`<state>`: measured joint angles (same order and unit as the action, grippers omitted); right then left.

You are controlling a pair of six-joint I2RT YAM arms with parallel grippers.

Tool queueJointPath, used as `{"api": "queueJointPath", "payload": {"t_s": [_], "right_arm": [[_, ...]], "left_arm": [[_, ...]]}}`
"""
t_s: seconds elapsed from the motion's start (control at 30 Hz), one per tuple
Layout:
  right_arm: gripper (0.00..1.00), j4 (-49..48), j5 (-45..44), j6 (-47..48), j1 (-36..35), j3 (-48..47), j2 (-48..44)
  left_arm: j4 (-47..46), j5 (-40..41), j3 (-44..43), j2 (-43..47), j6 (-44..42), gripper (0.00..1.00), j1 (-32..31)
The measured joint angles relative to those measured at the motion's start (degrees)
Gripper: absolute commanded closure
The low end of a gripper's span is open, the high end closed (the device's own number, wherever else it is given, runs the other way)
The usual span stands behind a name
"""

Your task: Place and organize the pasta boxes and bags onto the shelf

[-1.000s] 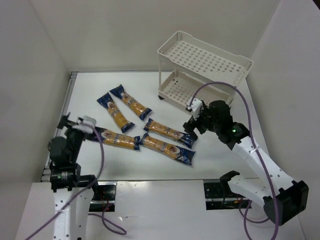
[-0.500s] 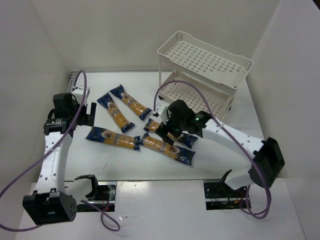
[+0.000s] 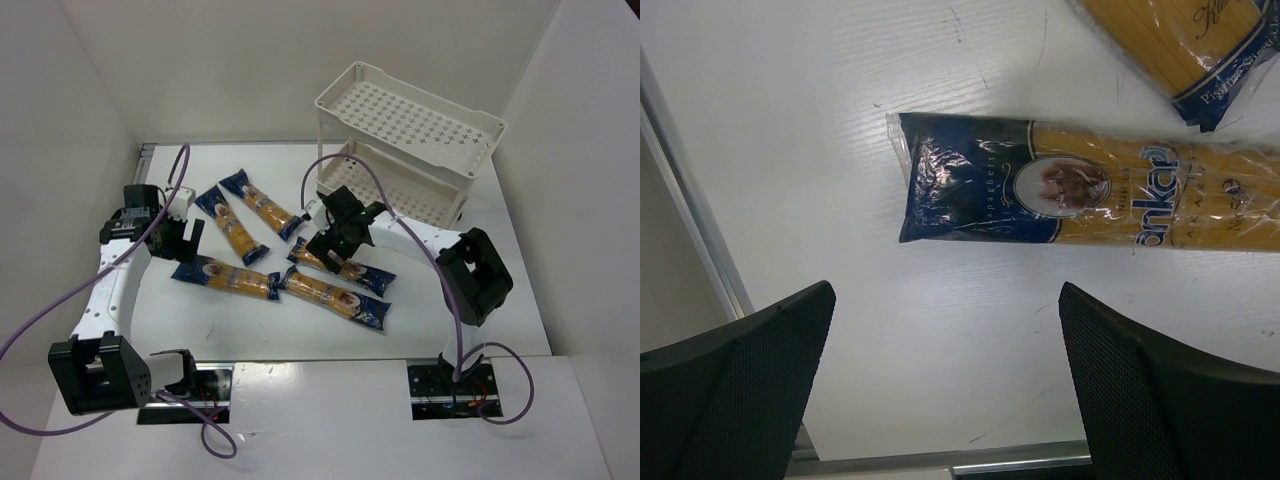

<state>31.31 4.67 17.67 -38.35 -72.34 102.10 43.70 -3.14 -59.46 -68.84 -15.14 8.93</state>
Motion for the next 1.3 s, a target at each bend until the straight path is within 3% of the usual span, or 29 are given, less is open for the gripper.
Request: {"api": "queueJointPath", "payload": {"t_s": [0.3,0.37,0.4,0.43,0.5,0.53,0.57,0.77,0.97,1.17,1.3], "right_arm": [[0.01,-1.14,3.69,3.85,-0.02,-0.39,7.8],[0.06,-2.32,2.45,3.69,-0.02,-2.01,9.53],[0.16,-2.8,2.25,3.17,-0.15,-2.71,10.14],[0.42,-3.39,2.21,2.84,-0.33,-2.86,10.4],[0.68,-4.11,1.79,2.4,-0.9,-2.78,10.47],[0.9,-4.39,0.55,2.45,-1.2,-2.73,10.21],[1.0,-4.63,-0.15,2.27,-1.46,-2.54,9.73],[1.0,-4.98,-3.26,1.86,-3.21,-1.09,8.13],[1.0,4.02,-6.49,1.53,-3.61,-4.7,5.99],[1.0,4.13,-15.15,2.86,-4.17,-7.69,-1.53],[1.0,1.6,-25.44,6.54,-4.44,-7.54,-4.37]], "left_arm": [[-0.31,0.02,-0.85,-2.4,-0.02,0.0,0.0],[-0.52,0.09,-1.27,-3.08,-0.02,0.0,0.0],[-0.55,0.11,-1.57,-3.41,-0.04,0.0,0.0],[-0.55,0.13,-1.88,-3.69,-0.04,0.0,0.0],[-0.85,0.17,-2.27,-3.98,-0.04,0.0,0.0],[-0.92,0.2,-2.4,-4.04,-0.04,0.0,0.0],[-1.01,0.26,-2.54,-4.07,-0.04,0.0,0.0],[-1.6,0.24,-2.58,-4.07,-0.04,0.0,0.0],[-1.77,0.0,-2.8,-4.04,0.0,0.0,0.0],[-2.19,-0.81,-4.31,-2.97,0.02,0.0,0.0],[-2.32,-1.11,-4.7,-1.81,0.07,0.0,0.0]]}}
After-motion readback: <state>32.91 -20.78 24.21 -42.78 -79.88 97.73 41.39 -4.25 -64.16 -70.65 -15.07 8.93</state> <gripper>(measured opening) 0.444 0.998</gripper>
